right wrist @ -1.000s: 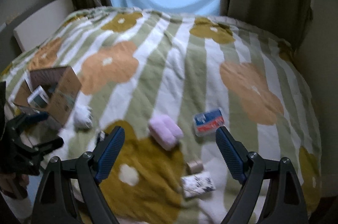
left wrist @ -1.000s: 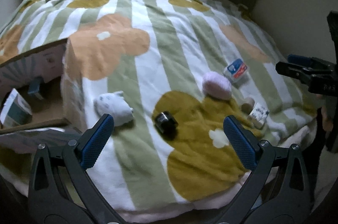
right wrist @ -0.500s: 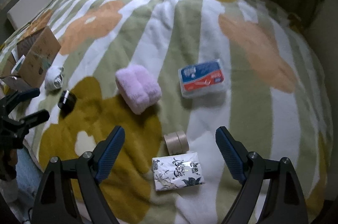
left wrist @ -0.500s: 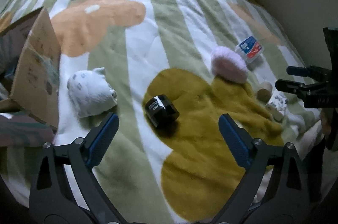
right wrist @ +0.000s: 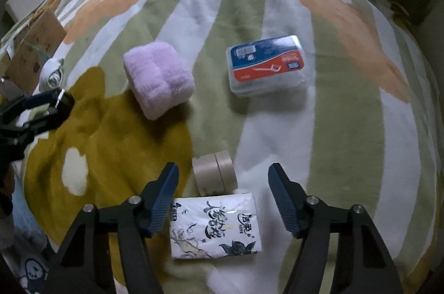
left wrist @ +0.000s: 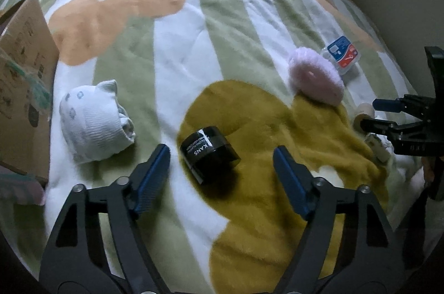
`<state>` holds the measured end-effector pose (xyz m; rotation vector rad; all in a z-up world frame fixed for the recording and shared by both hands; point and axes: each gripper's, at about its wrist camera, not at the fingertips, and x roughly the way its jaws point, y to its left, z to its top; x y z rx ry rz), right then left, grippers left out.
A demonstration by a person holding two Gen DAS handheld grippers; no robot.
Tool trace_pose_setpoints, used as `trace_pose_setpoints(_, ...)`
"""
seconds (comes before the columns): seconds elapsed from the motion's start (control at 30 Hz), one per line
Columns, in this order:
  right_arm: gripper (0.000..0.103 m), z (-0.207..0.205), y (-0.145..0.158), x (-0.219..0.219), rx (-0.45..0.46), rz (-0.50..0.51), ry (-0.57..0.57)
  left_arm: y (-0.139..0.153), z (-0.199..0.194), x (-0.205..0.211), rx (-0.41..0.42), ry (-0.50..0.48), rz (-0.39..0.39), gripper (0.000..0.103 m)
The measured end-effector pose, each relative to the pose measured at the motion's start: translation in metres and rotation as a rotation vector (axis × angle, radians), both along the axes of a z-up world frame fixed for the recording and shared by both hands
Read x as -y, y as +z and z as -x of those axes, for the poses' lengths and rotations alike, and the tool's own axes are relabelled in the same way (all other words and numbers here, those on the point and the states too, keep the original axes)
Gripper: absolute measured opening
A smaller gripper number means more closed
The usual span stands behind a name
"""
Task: Organize objects
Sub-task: 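Move the left tool to the black jar while the right tool reaches the tape roll, then grasp the black jar with the left tool while the right tool grasps the beige tape roll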
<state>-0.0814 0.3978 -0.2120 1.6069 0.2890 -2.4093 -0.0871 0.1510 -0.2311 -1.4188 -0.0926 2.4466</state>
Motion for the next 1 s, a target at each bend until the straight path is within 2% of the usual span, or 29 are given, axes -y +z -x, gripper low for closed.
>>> trace_pose_setpoints(0.17, 0.050, 0.001, -0.009, 0.005, 0.002, -0.021, 0.025, -0.007, 0.003, 0.002, 0.018, 0.018, -0.023, 0.067)
trace_pose_setpoints(0.27, 0.045, 0.001, -0.012, 0.008, 0.001, -0.027, 0.043, -0.009, 0.004, 0.003, 0.021, 0.024, -0.025, 0.059)
trace_pose_setpoints(0.33, 0.039, 0.002, -0.013, 0.009, 0.001, -0.032, 0.052, -0.011, 0.006, 0.004, 0.025, 0.029, -0.009, 0.049)
trace_pose_setpoints(0.43, 0.033, 0.004, -0.016, 0.012, -0.007, -0.037, 0.056, -0.015, 0.010, 0.008, 0.044, 0.050, -0.020, 0.042)
trace_pose_setpoints(0.6, 0.027, 0.005, -0.020, 0.018, -0.017, -0.046, 0.055, -0.015, 0.010, 0.012, 0.041, 0.058, -0.041, 0.042)
trace_pose_setpoints(0.73, 0.026, 0.002, -0.020, 0.023, -0.034, -0.074, 0.069, -0.013, 0.008, 0.008, 0.031, 0.051, -0.019, 0.042)
trace_pose_setpoints(1.0, 0.026, 0.003, -0.011, 0.019, -0.051, -0.048, 0.051, -0.003, 0.006, 0.013, 0.031, 0.055, -0.042, 0.042)
